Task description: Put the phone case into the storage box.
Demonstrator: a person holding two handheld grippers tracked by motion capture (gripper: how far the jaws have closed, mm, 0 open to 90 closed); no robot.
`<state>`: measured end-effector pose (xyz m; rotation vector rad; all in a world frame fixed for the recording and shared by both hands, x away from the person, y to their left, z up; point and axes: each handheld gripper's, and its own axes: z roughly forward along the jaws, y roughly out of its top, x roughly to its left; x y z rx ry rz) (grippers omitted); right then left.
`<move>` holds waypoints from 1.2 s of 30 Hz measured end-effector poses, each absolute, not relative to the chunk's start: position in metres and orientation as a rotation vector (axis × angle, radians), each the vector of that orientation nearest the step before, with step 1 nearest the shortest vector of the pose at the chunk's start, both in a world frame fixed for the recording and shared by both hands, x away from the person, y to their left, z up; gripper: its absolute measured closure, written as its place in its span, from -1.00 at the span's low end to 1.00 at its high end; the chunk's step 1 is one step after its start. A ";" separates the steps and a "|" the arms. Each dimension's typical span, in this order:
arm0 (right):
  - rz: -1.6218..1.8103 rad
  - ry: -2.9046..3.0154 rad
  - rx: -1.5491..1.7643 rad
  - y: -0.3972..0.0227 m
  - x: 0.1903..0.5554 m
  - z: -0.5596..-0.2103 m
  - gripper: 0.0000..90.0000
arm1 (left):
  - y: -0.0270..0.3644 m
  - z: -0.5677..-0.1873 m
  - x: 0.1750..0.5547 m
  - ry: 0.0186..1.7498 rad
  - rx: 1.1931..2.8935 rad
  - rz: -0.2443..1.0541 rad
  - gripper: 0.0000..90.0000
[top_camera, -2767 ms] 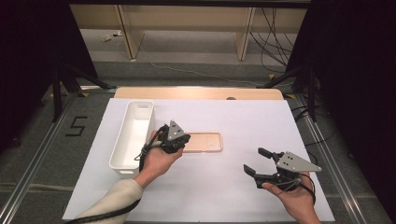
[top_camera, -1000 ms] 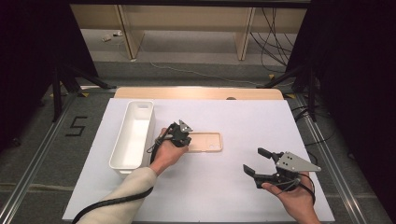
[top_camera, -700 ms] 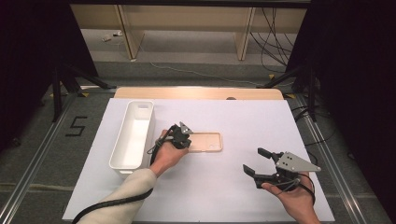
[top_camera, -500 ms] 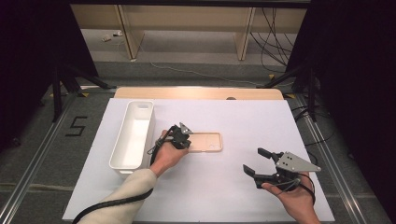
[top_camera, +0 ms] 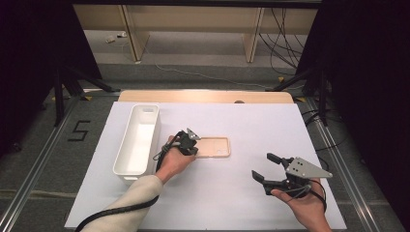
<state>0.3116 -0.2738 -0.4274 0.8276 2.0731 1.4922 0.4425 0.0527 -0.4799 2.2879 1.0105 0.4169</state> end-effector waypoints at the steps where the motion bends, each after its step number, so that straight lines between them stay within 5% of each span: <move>1: 1.492 2.073 0.827 -0.274 0.312 -0.427 -0.52 | 0.053 -0.480 0.442 1.012 2.287 0.415 1.00; 36: 1.494 2.066 0.829 -0.276 0.312 -0.426 -0.50 | 0.039 -0.475 0.416 1.018 2.330 0.309 1.00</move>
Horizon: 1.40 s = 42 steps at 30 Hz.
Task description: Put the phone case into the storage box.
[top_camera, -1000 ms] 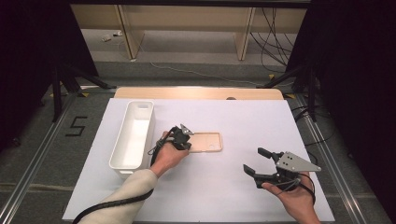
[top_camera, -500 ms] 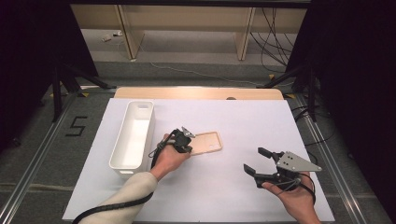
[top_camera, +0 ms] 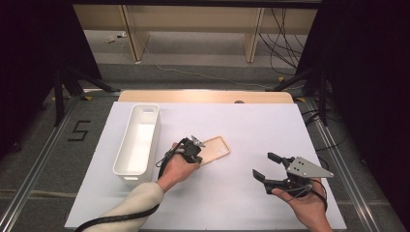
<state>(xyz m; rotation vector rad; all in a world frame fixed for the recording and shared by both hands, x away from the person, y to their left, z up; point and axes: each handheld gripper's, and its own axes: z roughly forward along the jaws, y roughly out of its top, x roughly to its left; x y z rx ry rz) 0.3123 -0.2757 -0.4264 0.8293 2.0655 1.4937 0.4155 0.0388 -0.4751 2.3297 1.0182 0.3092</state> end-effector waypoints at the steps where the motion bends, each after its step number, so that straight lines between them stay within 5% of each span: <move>1: 1.493 2.066 0.830 -0.276 0.312 -0.426 -0.50 | 0.038 -0.475 0.415 1.016 2.331 0.307 1.00; 42: 1.503 2.064 0.835 -0.277 0.313 -0.427 -0.49 | 0.018 -0.472 0.391 1.029 2.348 0.189 1.00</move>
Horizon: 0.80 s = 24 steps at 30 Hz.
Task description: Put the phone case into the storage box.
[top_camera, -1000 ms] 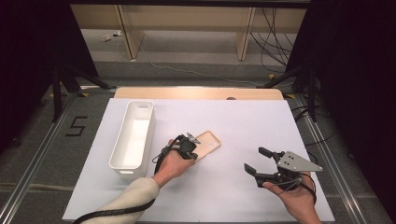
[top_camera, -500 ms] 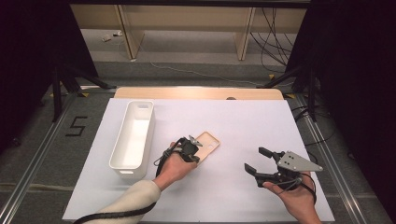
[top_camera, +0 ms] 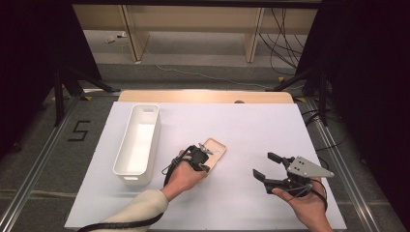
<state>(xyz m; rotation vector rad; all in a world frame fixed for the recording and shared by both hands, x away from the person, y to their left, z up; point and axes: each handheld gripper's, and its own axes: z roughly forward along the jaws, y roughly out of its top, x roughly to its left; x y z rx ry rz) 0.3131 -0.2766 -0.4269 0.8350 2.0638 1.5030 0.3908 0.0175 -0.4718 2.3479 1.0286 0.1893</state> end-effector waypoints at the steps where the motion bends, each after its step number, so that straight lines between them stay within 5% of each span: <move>1: 1.502 2.064 0.834 -0.277 0.313 -0.427 -0.49 | 0.017 -0.472 0.390 1.029 2.346 0.180 1.00; 24: 1.499 2.066 0.830 -0.277 0.313 -0.427 -0.49 | 0.001 -0.472 0.380 1.031 2.333 0.114 1.00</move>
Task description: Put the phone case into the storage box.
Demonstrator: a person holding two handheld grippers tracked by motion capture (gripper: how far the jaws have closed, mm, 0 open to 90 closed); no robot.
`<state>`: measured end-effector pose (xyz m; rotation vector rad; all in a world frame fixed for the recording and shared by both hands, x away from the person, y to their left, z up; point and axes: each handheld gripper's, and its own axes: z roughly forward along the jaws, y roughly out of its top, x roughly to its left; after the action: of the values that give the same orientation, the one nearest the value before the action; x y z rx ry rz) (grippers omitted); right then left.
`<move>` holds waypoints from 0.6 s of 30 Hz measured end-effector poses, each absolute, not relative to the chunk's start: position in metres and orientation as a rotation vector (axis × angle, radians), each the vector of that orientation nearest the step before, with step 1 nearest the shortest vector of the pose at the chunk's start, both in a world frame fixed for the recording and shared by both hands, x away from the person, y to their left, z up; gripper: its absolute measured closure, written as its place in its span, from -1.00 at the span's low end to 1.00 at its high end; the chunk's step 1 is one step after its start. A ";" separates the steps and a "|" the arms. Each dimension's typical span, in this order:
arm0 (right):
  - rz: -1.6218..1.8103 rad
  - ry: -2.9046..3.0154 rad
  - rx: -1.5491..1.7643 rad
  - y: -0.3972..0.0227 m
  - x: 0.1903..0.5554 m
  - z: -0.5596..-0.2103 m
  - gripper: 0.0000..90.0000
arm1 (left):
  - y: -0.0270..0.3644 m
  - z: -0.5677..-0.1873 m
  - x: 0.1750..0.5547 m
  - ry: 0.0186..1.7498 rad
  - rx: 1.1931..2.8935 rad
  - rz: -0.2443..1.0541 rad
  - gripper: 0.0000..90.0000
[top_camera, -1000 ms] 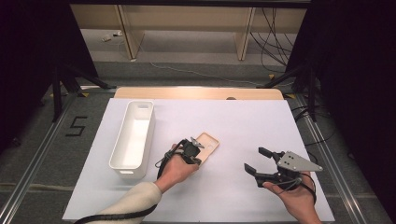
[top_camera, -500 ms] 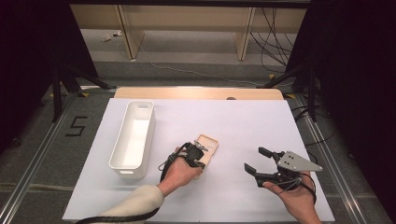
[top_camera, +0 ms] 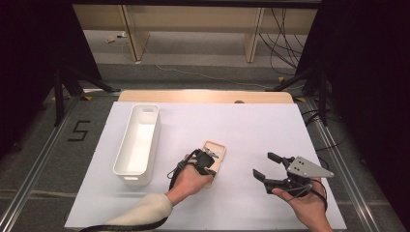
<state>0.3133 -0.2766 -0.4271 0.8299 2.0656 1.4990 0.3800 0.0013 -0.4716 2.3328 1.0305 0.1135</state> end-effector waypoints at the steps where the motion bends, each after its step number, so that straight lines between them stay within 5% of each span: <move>1: 1.499 2.066 0.829 -0.277 0.313 -0.427 -0.49 | 0.000 -0.471 0.379 1.035 2.332 0.117 1.00; 18: 1.499 2.064 0.833 -0.277 0.313 -0.427 -0.48 | -0.007 -0.472 0.378 1.057 2.304 0.098 1.00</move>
<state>0.3134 -0.2769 -0.4272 0.8330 2.0641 1.4986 0.3779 -0.0074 -0.4722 2.3037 1.0574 0.0980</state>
